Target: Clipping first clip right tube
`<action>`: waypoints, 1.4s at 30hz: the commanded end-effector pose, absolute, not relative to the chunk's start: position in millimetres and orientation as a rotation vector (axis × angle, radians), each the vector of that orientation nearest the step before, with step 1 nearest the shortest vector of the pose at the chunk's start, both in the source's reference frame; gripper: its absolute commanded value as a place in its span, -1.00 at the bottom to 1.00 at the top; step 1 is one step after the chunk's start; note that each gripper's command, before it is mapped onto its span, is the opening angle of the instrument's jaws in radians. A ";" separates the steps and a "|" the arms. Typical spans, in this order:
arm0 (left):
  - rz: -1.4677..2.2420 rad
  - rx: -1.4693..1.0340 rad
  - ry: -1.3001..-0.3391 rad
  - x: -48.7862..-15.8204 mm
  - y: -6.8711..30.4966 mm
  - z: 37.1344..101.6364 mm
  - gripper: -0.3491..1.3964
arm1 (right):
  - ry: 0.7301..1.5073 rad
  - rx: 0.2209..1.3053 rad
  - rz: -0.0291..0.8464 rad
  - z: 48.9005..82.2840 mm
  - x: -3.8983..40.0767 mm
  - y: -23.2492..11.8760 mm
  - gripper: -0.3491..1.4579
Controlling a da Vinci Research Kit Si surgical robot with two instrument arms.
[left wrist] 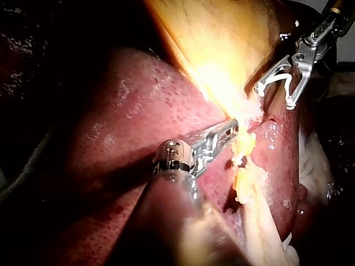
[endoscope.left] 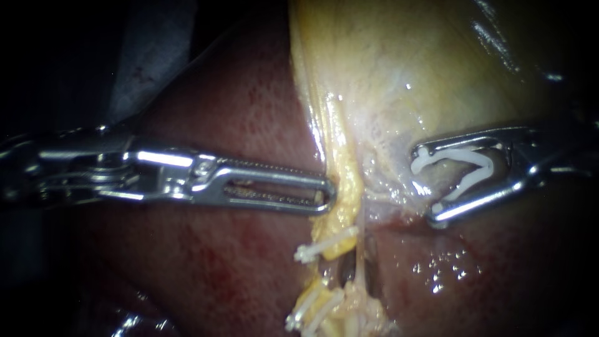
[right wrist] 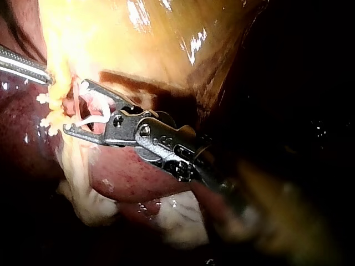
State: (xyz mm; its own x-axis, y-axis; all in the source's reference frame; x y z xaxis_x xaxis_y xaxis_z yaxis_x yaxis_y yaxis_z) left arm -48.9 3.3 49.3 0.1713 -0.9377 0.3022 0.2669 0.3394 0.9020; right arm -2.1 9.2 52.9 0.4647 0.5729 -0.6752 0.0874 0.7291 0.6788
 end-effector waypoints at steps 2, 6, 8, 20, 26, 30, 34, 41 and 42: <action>-1.004 0.815 -1.043 -48.8 3.3 49.2 -1.00 | 1.064 0.720 0.332 53.0 -2.2 9.2 0.00; -0.999 0.829 -1.043 -47.8 3.9 48.3 -1.00 | 1.064 0.719 0.331 53.1 -2.1 9.0 0.00; -1.007 0.826 -1.045 -47.1 4.5 47.6 -1.00 | 1.064 0.719 0.331 53.1 -2.1 9.0 0.00; -1.046 0.813 -1.044 -43.1 6.4 45.1 -1.00 | 1.064 0.715 0.330 53.2 -1.8 8.4 0.01; -1.046 0.813 -1.044 -43.0 6.4 45.1 -1.00 | 1.065 0.704 0.331 53.9 -1.1 7.5 0.03; -1.046 0.813 -1.044 -43.0 6.4 45.1 -1.00 | 1.064 0.714 0.315 54.6 -0.3 6.2 0.03; -1.046 0.813 -1.044 -43.0 6.4 45.1 -1.00 | 1.064 0.726 0.291 55.7 0.7 4.6 0.03; -1.046 0.813 -1.044 -43.0 6.4 45.1 -1.00 | 1.047 0.777 0.287 58.1 1.9 1.5 0.02; -1.046 0.813 -1.044 -43.0 6.4 45.1 -1.00 | 1.044 0.786 0.283 58.4 2.0 1.1 0.02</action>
State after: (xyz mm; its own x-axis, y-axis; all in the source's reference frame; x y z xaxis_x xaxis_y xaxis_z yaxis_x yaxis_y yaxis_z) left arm -43.0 6.4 45.1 0.1435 -0.9487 0.2816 0.2832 0.3120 0.9069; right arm 2.1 0.8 58.6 0.4984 0.5598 -0.6620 0.1495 0.6967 0.7016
